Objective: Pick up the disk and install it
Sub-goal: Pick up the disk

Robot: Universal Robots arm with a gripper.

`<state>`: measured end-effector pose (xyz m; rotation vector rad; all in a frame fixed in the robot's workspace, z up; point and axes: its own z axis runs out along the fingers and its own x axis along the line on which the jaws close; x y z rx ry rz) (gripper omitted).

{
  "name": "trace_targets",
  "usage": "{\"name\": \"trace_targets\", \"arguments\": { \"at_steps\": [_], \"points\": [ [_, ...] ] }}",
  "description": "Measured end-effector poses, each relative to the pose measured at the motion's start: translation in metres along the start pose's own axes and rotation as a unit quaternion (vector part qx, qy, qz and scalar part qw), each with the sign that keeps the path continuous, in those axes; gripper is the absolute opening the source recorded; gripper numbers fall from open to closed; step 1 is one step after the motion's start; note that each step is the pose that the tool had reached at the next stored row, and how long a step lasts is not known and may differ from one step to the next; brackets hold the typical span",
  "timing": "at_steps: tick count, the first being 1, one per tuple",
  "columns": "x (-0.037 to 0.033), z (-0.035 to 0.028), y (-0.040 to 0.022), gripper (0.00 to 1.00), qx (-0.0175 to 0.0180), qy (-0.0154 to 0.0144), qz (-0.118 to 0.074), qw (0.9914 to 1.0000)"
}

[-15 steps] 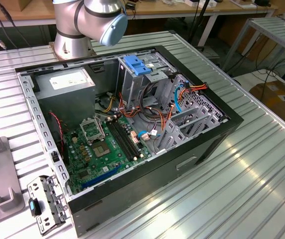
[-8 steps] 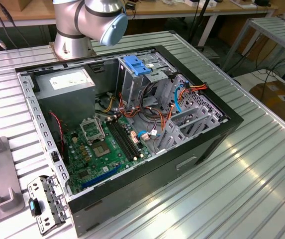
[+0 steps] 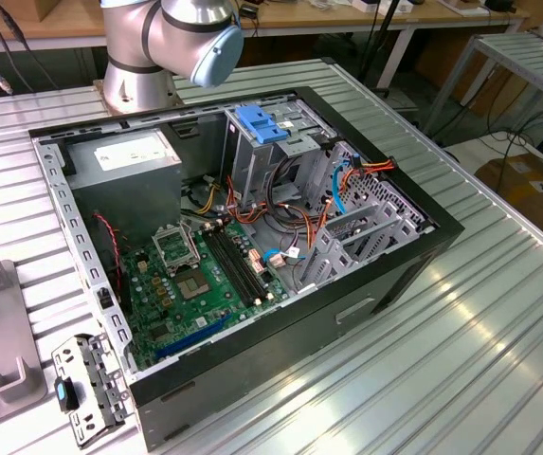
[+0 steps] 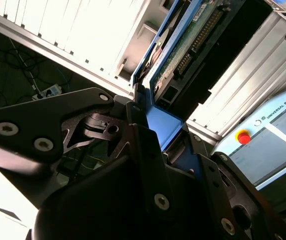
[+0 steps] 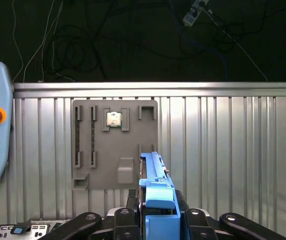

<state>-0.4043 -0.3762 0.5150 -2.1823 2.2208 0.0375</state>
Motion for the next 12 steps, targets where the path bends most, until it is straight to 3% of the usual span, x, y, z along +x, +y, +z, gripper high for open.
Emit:
{"name": "trace_targets", "arguments": {
  "at_steps": [3, 6, 12],
  "points": [
    [0.0000, -0.0001, -0.0006, 0.37, -0.0001, 0.0000, 0.000, 1.00000],
    [-0.0001, 0.0000, -0.0060, 0.37, 0.0000, 0.0000, 0.000, 1.00000],
    [-0.0002, 0.0001, -0.0111, 0.37, 0.0000, 0.0000, 0.000, 1.00000]
  ]
}}
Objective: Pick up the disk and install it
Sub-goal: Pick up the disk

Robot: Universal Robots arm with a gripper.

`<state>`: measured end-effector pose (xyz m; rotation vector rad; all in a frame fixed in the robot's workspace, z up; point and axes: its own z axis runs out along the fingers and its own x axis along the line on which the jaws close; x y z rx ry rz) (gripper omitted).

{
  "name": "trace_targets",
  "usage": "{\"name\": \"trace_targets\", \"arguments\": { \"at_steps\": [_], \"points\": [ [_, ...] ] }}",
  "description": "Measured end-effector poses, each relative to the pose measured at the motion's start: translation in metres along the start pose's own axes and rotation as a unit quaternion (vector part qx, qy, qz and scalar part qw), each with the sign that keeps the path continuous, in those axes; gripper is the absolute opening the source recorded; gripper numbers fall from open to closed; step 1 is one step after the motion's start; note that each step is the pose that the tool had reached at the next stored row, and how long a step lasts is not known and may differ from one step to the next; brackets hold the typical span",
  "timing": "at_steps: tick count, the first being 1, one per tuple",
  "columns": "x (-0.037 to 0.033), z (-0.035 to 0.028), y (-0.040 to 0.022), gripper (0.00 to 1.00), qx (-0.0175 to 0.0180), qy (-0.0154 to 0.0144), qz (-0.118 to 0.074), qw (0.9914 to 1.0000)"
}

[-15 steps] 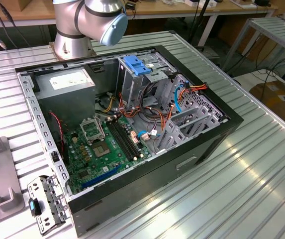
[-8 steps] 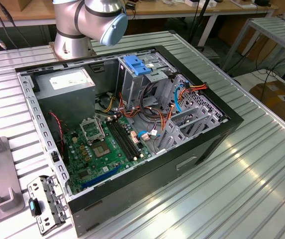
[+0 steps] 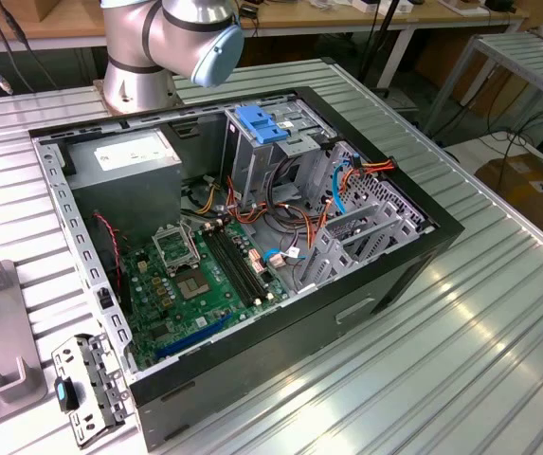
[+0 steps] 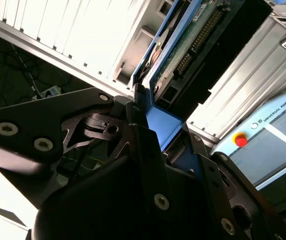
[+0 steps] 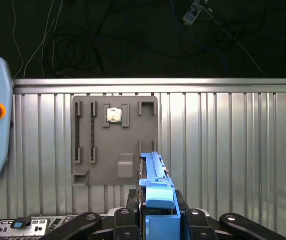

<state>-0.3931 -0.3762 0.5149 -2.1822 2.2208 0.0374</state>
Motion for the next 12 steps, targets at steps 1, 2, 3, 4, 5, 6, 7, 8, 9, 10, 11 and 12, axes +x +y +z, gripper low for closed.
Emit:
{"name": "trace_targets", "arguments": {
  "at_steps": [1, 2, 3, 4, 5, 6, 7, 8, 9, 10, 11, 12],
  "points": [
    [0.0000, 0.0000, -0.0015, 0.37, 0.0000, 0.0000, 0.000, 1.00000],
    [-0.0001, 0.0000, -0.0039, 0.37, 0.0000, 0.0000, 0.000, 1.00000],
    [-0.0001, 0.0000, -0.0054, 0.37, 0.0000, 0.0000, 0.000, 1.00000],
    [-0.0001, 0.0000, -0.0064, 0.37, 0.0000, 0.0000, 0.000, 1.00000],
    [0.0001, 0.0001, -0.0073, 0.37, 0.0000, 0.0000, 0.000, 1.00000],
    [0.0011, 0.0000, -0.0074, 0.37, -0.0001, 0.0000, 0.000, 1.00000],
    [0.0019, -0.0001, -0.0076, 0.37, -0.0001, 0.0001, 0.000, 1.00000],
    [0.0032, 0.0000, -0.0076, 0.37, 0.0000, 0.0000, 0.000, 1.00000],
    [0.0053, -0.0001, -0.0077, 0.37, -0.0001, 0.0000, 0.000, 1.00000],
    [0.0068, -0.0002, -0.0078, 0.37, 0.0000, 0.0000, 0.000, 1.00000],
    [0.0085, -0.0002, -0.0079, 0.37, 0.0000, 0.0000, 0.000, 1.00000],
    [0.0097, -0.0003, -0.0080, 0.37, -0.0001, 0.0000, 0.000, 1.00000]
  ]
}}
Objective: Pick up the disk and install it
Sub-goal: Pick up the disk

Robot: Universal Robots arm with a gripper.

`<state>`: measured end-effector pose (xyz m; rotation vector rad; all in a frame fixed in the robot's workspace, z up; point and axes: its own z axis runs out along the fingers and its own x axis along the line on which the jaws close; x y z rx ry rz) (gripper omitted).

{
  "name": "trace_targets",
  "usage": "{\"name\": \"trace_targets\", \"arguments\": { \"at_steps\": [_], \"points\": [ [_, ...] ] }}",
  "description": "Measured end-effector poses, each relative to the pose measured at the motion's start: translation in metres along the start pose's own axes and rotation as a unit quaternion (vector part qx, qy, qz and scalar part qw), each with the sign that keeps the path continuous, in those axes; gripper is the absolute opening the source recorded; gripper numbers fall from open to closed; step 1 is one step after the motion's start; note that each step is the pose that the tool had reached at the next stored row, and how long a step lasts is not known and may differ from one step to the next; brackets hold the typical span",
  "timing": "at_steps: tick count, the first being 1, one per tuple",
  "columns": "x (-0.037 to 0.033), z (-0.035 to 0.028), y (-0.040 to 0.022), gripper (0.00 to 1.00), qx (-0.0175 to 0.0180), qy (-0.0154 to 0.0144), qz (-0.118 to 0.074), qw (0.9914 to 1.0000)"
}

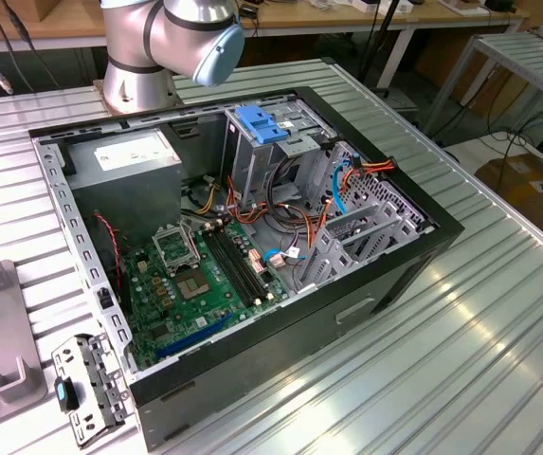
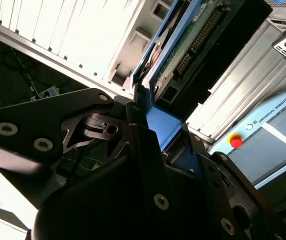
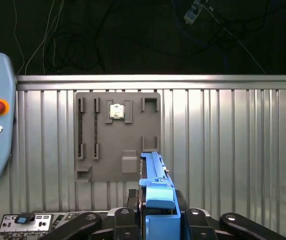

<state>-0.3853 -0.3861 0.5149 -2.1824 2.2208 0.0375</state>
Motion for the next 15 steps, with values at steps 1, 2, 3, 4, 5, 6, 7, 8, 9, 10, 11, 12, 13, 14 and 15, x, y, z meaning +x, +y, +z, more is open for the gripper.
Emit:
{"name": "trace_targets", "arguments": {
  "at_steps": [1, 2, 3, 4, 5, 6, 7, 8, 9, 10, 11, 12, 13, 14, 15],
  "points": [
    [0.0014, 0.0000, -0.0003, 0.37, 0.0000, 0.0000, 0.000, 1.00000],
    [0.0017, 0.0000, -0.0009, 0.37, 0.0001, 0.0000, 0.000, 1.00000],
    [0.0018, -0.0001, -0.0018, 0.37, 0.0000, 0.0000, 0.000, 1.00000],
    [0.0019, 0.0000, -0.0029, 0.37, 0.0001, 0.0000, 0.000, 1.00000],
    [0.0020, 0.0000, -0.0039, 0.37, 0.0001, 0.0001, 0.000, 1.00000],
    [0.0020, 0.0000, -0.0047, 0.37, 0.0000, 0.0001, 0.000, 1.00000],
    [0.0021, 0.0000, -0.0062, 0.37, 0.0000, 0.0001, 0.000, 1.00000],
    [0.0021, 0.0000, -0.0076, 0.37, 0.0001, 0.0001, 0.000, 1.00000],
    [0.0021, 0.0000, -0.0088, 0.37, 0.0001, 0.0001, 0.000, 1.00000],
    [0.0020, 0.0000, -0.0101, 0.37, 0.0000, 0.0001, 0.000, 1.00000],
    [0.0020, 0.0000, -0.0113, 0.37, 0.0001, 0.0001, 0.000, 1.00000],
    [0.0020, 0.0000, -0.0129, 0.37, 0.0001, 0.0001, 0.000, 1.00000],
    [0.0020, 0.0000, -0.0140, 0.37, 0.0000, 0.0001, 0.000, 1.00000],
    [0.0020, 0.0000, -0.0152, 0.37, 0.0000, 0.0001, 0.000, 1.00000],
    [0.0019, 0.0000, -0.0170, 0.37, 0.0000, 0.0001, 0.000, 1.00000]
  ]
}}
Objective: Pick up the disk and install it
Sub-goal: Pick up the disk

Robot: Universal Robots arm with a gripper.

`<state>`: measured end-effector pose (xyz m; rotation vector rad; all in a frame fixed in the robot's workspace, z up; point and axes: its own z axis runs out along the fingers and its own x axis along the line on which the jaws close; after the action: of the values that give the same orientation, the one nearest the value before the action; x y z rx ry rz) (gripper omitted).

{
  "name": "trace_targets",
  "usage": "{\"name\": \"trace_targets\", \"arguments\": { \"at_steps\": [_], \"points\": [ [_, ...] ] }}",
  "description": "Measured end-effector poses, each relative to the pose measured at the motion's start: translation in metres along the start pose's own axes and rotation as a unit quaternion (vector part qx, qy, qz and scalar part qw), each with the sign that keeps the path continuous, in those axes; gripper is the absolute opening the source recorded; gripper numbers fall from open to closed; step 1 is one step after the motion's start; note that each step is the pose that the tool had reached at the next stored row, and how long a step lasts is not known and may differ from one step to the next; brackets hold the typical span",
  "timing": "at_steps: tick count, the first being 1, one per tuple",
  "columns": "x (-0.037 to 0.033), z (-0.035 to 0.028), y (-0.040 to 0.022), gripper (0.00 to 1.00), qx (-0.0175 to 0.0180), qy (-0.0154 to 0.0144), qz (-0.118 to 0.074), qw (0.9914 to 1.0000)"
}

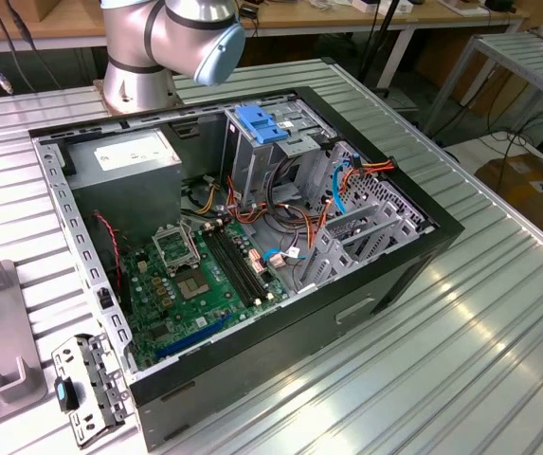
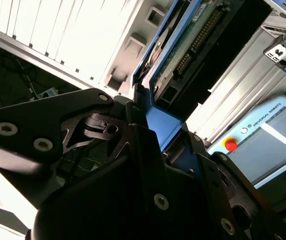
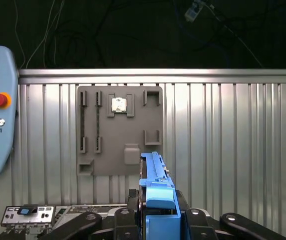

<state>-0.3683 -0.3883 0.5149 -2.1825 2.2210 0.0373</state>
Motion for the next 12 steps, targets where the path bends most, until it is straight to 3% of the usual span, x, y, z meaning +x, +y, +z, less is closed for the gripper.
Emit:
{"name": "trace_targets", "arguments": {
  "at_steps": [12],
  "points": [
    [-0.0003, 0.0001, -0.0172, 0.37, 0.0000, 0.0000, 0.000, 1.00000]
  ]
}}
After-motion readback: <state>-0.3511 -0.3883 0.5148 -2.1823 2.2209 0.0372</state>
